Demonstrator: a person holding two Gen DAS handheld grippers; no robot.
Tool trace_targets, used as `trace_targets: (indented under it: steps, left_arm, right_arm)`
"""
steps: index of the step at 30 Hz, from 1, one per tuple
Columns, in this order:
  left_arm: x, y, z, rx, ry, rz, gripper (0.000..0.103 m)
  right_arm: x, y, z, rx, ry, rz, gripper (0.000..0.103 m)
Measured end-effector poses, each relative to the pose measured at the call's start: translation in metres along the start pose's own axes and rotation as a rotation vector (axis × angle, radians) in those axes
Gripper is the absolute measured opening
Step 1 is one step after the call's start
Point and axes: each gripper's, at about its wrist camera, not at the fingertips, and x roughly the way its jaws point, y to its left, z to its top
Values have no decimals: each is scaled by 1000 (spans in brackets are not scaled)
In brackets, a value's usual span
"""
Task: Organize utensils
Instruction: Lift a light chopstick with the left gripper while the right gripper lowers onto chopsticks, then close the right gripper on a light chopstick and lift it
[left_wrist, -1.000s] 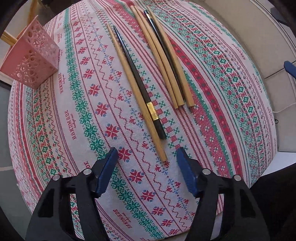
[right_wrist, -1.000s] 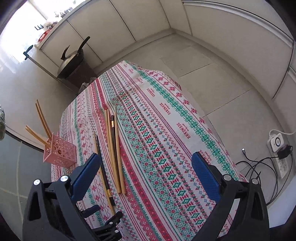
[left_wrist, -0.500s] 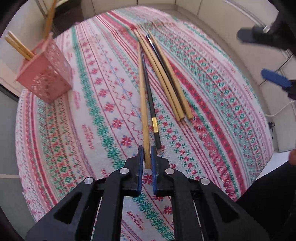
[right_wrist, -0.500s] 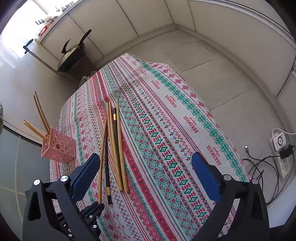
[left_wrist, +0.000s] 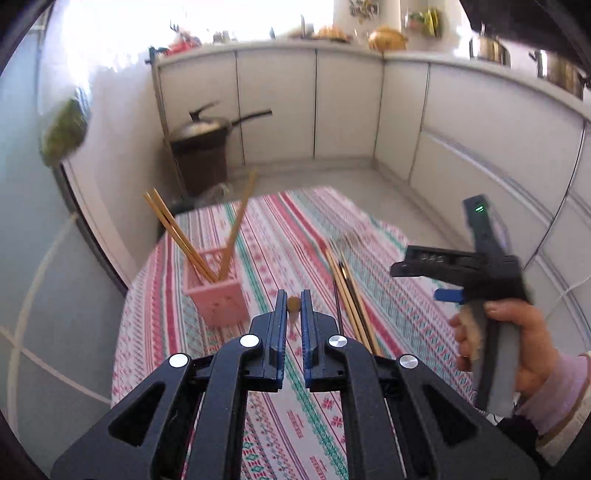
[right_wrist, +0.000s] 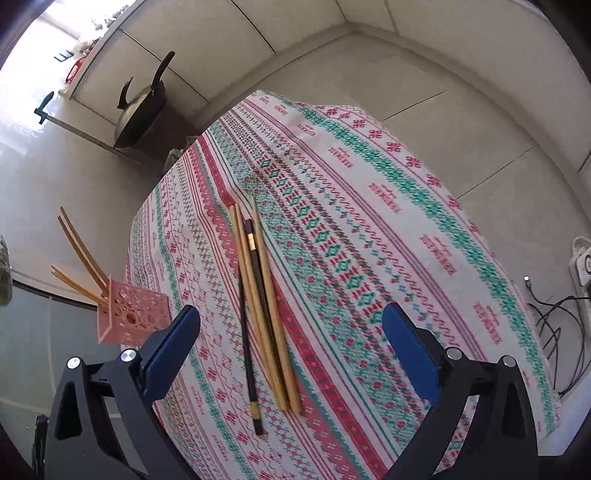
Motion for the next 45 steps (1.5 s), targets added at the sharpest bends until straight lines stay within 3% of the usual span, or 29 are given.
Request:
trace_targets:
  steps: [4,6,9,13,15,18,28,31,32,35,37,45]
  left_arm:
    - [-12,5,5,-2,-37,-13,6]
    - [-11,8,0,3,-36,-16,6]
    - [-7,11,-2,8,-34,-19,6]
    - [-9,16,-6,-2,-30,-30,6]
    - [-8,17,-6,0,-28,-37,6]
    - [-8,18,-8,1,-29,-43,6]
    - [-4,26,-9,-31,-15,-38,6]
    - [-5,26,-9,-41,-18,-30,6]
    - [-5,26,-9,-45,-18,-30,6]
    - [-7,29,-8,-60,-21,-34,6]
    - [-11,32,-8,-71,-27,-39,6]
    - [-34,45,-2,-138,-76,-61,6]
  right_arm:
    - [36,10,30,40,44,17,93]
    - [55,16,43,32,66,13,78]
    - [80,26,57,-1,92,3,65]
    - [104,38,74,-34,69,-58,57]
    - [113,42,79,-66,68,-83,46]
    - [124,46,85,-96,63,-120,39]
    - [138,68,81,-227,28,-198,36]
    - [141,79,69,-343,1,-301,14]
    - [141,79,67,-351,-1,-299,5]
    - [131,70,66,-278,29,-223,5]
    - [112,65,64,-251,-9,-177,5]
    - [-15,76,42,-273,-143,1,5]
